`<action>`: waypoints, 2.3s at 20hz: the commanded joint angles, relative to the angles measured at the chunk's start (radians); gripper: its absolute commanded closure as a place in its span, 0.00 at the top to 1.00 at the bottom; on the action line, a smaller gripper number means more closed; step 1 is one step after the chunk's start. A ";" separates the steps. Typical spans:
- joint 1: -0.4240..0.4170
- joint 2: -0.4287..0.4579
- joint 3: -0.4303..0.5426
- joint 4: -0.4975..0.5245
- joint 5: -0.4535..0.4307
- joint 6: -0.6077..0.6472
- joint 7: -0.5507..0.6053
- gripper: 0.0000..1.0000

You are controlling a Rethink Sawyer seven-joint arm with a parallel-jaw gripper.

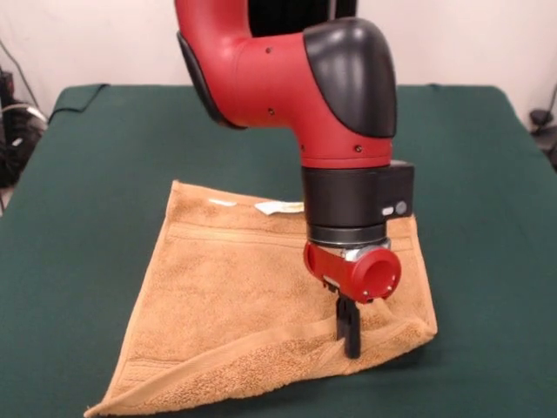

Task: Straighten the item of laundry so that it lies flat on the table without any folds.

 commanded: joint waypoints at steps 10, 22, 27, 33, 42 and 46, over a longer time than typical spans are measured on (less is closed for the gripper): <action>0.097 0.035 -0.043 0.047 0.091 0.019 0.173 1.00; 0.048 -0.112 -0.048 0.214 0.059 0.129 0.173 1.00; 0.045 -0.178 -0.076 0.333 0.049 0.141 0.178 1.00; -0.011 -0.208 -0.065 0.447 -0.010 0.090 0.148 1.00; 0.071 -0.175 -0.215 0.484 0.048 0.099 0.155 1.00; 0.084 -0.175 -0.237 0.485 0.048 0.099 0.147 1.00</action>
